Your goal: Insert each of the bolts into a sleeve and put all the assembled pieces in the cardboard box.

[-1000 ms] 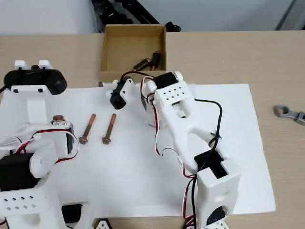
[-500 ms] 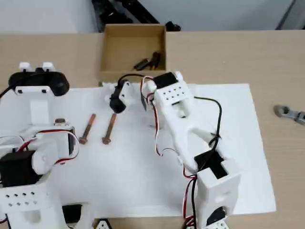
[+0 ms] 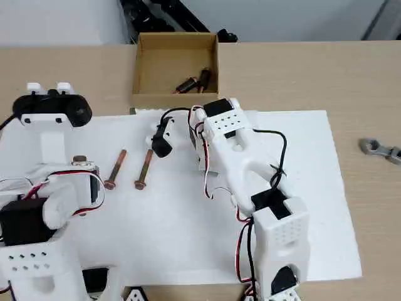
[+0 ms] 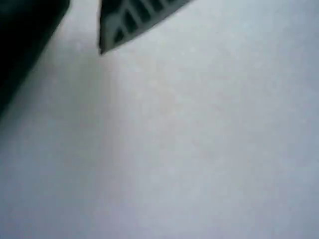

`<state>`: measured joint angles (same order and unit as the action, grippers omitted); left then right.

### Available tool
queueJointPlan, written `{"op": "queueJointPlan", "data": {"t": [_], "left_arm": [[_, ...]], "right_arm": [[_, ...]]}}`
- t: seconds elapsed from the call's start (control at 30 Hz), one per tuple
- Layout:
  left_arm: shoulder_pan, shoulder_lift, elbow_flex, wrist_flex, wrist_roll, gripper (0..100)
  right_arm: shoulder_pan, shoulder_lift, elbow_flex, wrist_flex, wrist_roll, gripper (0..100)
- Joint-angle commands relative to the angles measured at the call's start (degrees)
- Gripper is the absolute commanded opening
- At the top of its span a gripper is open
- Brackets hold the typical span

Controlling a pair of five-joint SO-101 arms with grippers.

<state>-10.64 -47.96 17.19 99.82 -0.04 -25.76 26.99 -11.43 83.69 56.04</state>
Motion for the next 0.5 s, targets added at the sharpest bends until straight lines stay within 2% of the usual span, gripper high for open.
{"op": "queueJointPlan", "data": {"t": [0.0, 0.2, 0.33, 0.47], "left_arm": [[-0.3, -1.1, -0.4, 0.5, -0.4, 1], [-0.3, -1.1, -0.4, 0.4, -0.4, 1], [-0.4, -1.1, -0.4, 0.4, -0.4, 1], [-0.4, -1.1, -0.4, 0.4, -0.4, 1]], "right_arm": [[0.5, -0.1, -2.2, 0.3, 0.8, 16.9], [0.5, 2.3, -2.2, -1.8, -0.1, 16.9], [0.1, 4.4, -2.2, -5.1, -7.6, 16.9], [0.0, 5.1, -2.2, -7.2, -11.3, 16.9]]}}
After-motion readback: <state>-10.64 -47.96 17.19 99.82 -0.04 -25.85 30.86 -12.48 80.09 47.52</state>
